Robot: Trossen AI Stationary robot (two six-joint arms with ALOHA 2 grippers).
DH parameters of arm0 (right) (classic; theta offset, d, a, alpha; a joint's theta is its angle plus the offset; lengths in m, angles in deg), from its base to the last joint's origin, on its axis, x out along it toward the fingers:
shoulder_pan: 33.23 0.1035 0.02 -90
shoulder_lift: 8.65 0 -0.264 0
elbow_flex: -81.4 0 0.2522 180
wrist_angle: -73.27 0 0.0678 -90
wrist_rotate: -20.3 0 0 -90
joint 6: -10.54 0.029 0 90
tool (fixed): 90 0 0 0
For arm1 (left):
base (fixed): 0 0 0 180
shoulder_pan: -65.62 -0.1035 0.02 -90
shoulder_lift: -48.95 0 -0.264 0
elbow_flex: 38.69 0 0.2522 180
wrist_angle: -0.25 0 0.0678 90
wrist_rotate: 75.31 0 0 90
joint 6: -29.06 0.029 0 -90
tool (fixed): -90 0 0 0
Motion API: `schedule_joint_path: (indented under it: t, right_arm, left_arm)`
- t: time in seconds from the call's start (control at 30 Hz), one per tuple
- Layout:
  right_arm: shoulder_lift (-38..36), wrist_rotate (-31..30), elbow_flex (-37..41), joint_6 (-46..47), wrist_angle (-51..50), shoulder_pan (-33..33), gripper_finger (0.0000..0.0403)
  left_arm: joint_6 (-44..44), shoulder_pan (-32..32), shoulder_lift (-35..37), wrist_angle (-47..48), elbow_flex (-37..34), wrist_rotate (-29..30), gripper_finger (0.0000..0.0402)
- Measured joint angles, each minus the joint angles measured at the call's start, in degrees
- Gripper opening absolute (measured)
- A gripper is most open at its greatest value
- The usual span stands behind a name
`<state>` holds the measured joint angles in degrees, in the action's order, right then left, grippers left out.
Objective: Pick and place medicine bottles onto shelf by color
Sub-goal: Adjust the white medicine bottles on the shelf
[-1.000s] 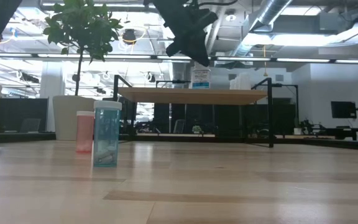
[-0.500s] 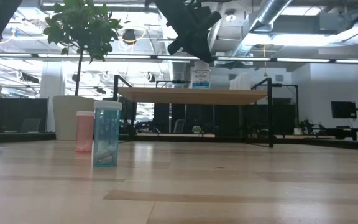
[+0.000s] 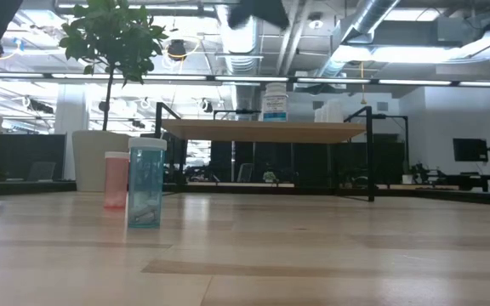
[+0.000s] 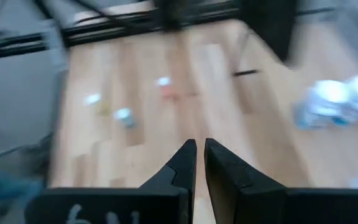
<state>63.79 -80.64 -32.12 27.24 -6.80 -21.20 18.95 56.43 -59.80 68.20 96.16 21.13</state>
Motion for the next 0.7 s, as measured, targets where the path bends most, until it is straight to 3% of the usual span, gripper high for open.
schedule_joint_path:
  t: [0.17, 0.23, 0.37, 0.5, 0.7]
  right_arm:
    - [0.0, -14.0, 4.3, 3.9, 0.8, -1.6, 0.0054]
    - [0.1, -15.9, 6.9, 4.0, 2.9, -3.3, 0.0054]
    - [0.0, -10.1, 13.6, 0.9, 12.7, -7.8, 0.0054]
    - [0.1, -3.0, 21.2, -1.6, 24.7, -13.1, 0.0047]
    - [0.7, -2.2, 29.4, -1.7, 37.0, -18.1, 0.0008]
  left_arm:
    - [-0.7, 2.5, 0.0, 19.8, 13.9, 2.8, 0.0000]
    - [-1.6, 3.4, 2.6, 22.4, 12.6, 3.7, 0.0000]
    - [-6.6, 5.4, 7.0, 29.3, 10.7, 4.3, 0.0000]
    - [-13.1, 9.3, 9.2, 35.3, 10.7, 11.7, 0.0000]
    - [-18.2, 17.1, 10.6, 35.7, 9.9, 16.5, 0.0000]
